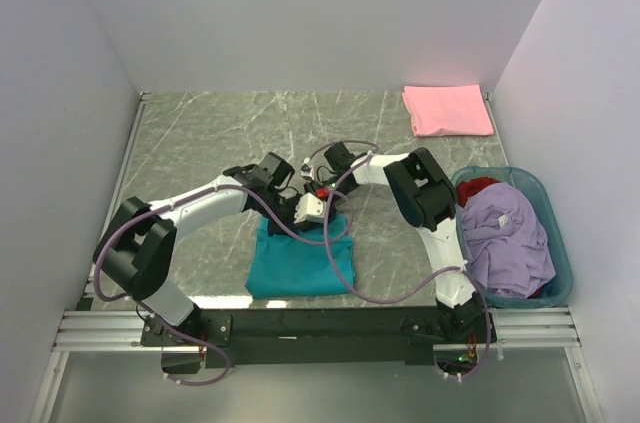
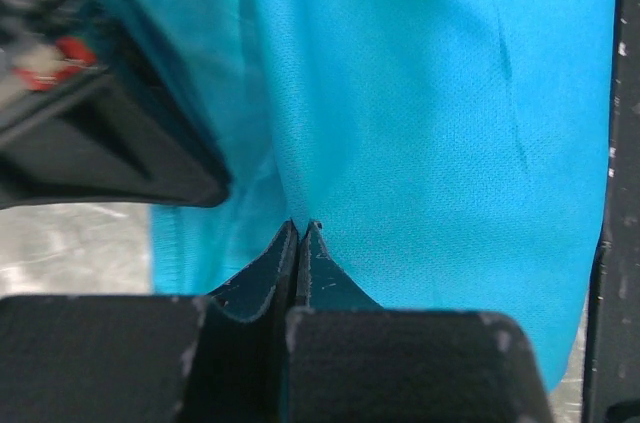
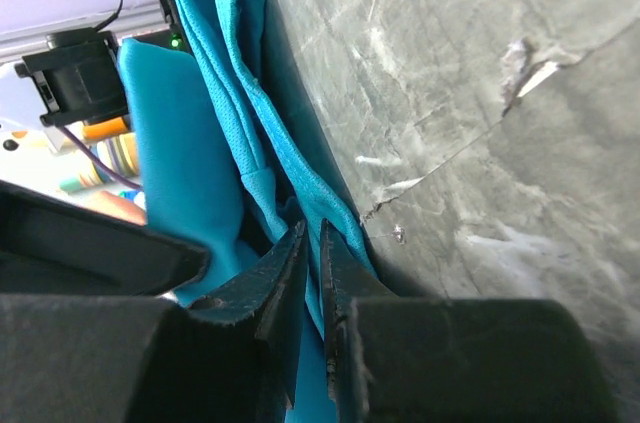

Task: Fold and stack the t-shirts
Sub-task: Fold the tshirt

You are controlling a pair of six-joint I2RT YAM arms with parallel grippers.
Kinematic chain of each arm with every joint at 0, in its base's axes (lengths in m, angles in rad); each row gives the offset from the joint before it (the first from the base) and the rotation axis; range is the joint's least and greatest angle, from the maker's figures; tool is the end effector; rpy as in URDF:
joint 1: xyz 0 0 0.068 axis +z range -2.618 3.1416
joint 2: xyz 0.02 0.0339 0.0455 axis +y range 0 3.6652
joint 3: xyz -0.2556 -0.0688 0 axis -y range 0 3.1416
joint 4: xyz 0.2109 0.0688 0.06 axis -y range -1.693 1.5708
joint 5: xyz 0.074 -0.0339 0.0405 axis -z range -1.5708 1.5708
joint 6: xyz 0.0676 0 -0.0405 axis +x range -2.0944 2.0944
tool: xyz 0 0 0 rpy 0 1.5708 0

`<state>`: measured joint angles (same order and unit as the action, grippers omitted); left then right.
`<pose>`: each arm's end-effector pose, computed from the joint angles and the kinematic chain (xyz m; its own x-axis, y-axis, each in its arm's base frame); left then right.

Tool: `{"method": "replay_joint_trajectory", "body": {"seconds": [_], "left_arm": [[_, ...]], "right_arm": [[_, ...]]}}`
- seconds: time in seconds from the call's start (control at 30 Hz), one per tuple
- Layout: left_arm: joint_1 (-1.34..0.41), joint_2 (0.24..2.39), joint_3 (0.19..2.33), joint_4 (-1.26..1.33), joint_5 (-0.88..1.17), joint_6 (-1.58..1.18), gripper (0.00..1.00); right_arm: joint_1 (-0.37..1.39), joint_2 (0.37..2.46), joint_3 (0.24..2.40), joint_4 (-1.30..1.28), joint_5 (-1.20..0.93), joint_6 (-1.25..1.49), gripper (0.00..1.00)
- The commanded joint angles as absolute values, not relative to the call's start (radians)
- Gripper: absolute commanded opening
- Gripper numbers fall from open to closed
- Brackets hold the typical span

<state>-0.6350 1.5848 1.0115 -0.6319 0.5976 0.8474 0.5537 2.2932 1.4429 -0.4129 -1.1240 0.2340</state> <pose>0.2026 -0.1966 0.1838 -0.0087 0.7761 -0.6305 0.9954 -0.0537 -0.0799 0.3120 0.2645 0.0880 -0.8951 -0.4356 -0.0952 -0.2590 0.3340 0.9063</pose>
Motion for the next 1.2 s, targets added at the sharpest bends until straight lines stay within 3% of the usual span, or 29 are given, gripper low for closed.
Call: {"method": "replay_joint_trajectory", "body": {"seconds": [0.0, 0.63, 0.83, 0.93, 0.97, 1.07, 1.17], "left_arm": [[-0.611, 1.578, 1.074, -0.611, 0.587, 0.842, 0.01], [-0.537, 1.661, 1.086, -0.474, 0.545, 0.894, 0.01], [-0.535, 1.646, 1.068, -0.443, 0.52, 0.871, 0.05], [-0.535, 1.62, 1.045, -0.419, 0.503, 0.856, 0.16], [-0.535, 1.612, 1.04, -0.419, 0.499, 0.853, 0.28], [-0.535, 1.569, 1.048, -0.451, 0.488, 0.851, 0.48], [-0.532, 1.502, 1.052, -0.504, 0.494, 0.854, 0.52]], "right_arm": [[0.555, 2.321, 1.459, -0.443, -1.092, 0.189, 0.18], [0.554, 2.332, 1.499, -0.514, -1.08, 0.123, 0.18], [0.555, 2.287, 1.526, -0.548, -0.999, 0.1, 0.2], [0.552, 2.26, 1.566, -0.586, -0.918, 0.071, 0.24], [0.554, 2.25, 1.578, -0.61, -0.866, 0.052, 0.26], [0.555, 2.227, 1.653, -0.669, -0.772, -0.023, 0.32], [0.546, 2.214, 1.745, -0.745, -0.661, -0.084, 0.38]]}}
